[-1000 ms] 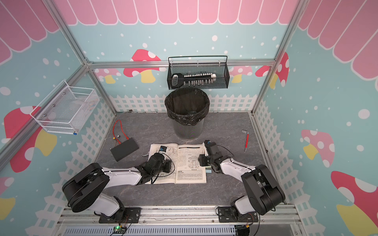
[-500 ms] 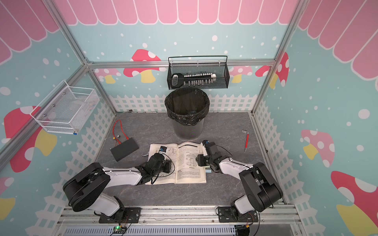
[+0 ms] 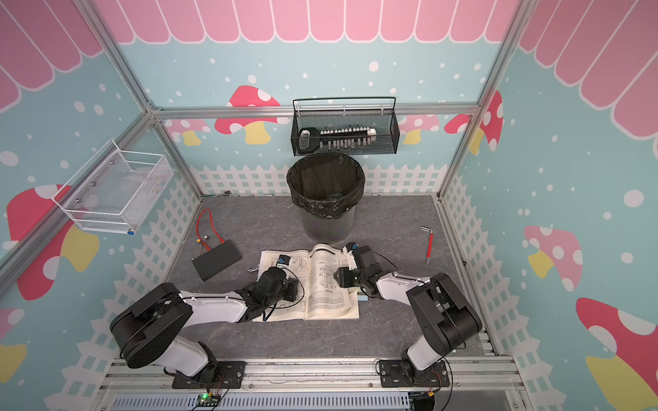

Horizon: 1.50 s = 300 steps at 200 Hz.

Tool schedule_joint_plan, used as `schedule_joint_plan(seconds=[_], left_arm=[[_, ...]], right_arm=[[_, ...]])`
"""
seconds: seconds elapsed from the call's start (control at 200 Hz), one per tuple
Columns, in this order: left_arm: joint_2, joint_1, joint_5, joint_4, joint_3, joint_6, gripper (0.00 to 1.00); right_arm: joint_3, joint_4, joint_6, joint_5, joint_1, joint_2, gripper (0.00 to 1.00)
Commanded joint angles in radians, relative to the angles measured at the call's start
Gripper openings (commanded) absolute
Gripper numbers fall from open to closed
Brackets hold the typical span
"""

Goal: Peel off the used sticky note
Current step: Turn the page of the book at the center of the board.

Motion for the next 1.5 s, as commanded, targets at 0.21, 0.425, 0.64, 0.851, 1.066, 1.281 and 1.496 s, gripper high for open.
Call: schedule_joint_plan(seconds=[0.21,0.425,0.64,0.851,1.066,1.281,1.496], left_arm=[[0.027,0.006,0.004,-0.006,-0.016,-0.014,0.0],[0.032,0.007,0.006,0.005,-0.022,-0.02,0.0],[-0.03,0.006,-0.001,-0.027,-0.015,-0.013,0.0],[-0.211,0.007,-0.069,-0.168,0.051,0.023,0.0],[-0.357,0.007,-0.091,-0.251,0.055,0.017,0.0],[-0.41,0.006,-0.084,-0.262,-0.001,-0.025,0.0],[-0.499,0.005,-0.029,-0.262,-0.057,-0.063,0.0]], right_arm=[[0.025,0.037,0.032,-0.109,0.05,0.061,0.52],[0.037,0.07,0.055,-0.125,0.086,0.097,0.52],[0.08,0.085,0.066,-0.137,0.125,0.114,0.52],[0.134,0.084,0.066,-0.145,0.162,0.132,0.52],[0.192,0.103,0.077,-0.149,0.189,0.186,0.52],[0.271,0.111,0.085,-0.151,0.229,0.265,0.52],[0.349,0.098,0.082,-0.153,0.255,0.35,0.52]])
